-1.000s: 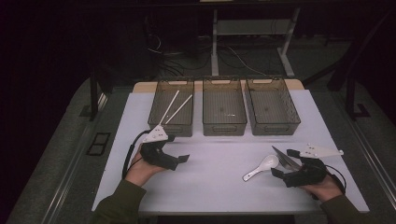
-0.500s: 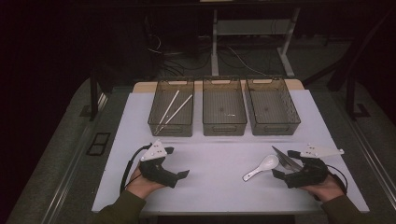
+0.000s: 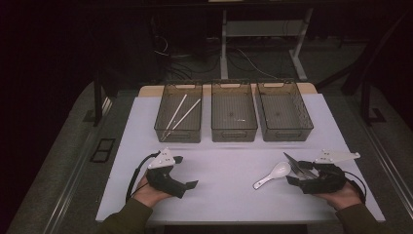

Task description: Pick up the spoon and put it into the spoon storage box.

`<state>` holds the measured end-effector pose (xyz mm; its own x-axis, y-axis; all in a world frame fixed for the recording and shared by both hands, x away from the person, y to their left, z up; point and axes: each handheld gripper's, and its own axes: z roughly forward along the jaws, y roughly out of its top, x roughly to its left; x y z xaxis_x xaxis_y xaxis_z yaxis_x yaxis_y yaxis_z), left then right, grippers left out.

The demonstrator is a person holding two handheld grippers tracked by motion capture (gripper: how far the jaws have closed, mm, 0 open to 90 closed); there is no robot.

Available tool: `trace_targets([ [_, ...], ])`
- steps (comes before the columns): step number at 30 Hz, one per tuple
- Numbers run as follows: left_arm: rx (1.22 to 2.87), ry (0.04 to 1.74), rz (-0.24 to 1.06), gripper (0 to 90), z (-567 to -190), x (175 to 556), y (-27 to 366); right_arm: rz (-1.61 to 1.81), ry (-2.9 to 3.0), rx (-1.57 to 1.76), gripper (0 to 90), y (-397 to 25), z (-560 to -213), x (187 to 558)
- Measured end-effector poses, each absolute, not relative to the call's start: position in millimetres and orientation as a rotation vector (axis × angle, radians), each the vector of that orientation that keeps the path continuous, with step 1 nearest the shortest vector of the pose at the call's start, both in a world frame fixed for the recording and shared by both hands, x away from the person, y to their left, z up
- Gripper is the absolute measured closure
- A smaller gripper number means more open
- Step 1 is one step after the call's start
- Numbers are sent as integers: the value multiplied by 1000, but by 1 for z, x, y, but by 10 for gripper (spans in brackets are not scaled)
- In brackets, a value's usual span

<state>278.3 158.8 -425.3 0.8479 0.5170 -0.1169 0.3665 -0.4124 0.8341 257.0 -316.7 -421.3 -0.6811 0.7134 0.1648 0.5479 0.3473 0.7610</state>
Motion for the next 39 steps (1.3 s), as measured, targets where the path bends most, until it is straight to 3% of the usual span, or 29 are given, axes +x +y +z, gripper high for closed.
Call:
trace_targets([
  [8, 2051, 636, 182, 0, -425, 278, 157, 1242, 2542, 1063, 648, -301, -423, 255],
  [16, 2049, 637, 172, 0, -426, 278, 157, 1225, 2645, 996, 878, -280, -428, 259],
  [39, 2045, 628, 168, 0, -425, 278, 156, 1134, 2760, 899, 897, -235, -441, 272],
])
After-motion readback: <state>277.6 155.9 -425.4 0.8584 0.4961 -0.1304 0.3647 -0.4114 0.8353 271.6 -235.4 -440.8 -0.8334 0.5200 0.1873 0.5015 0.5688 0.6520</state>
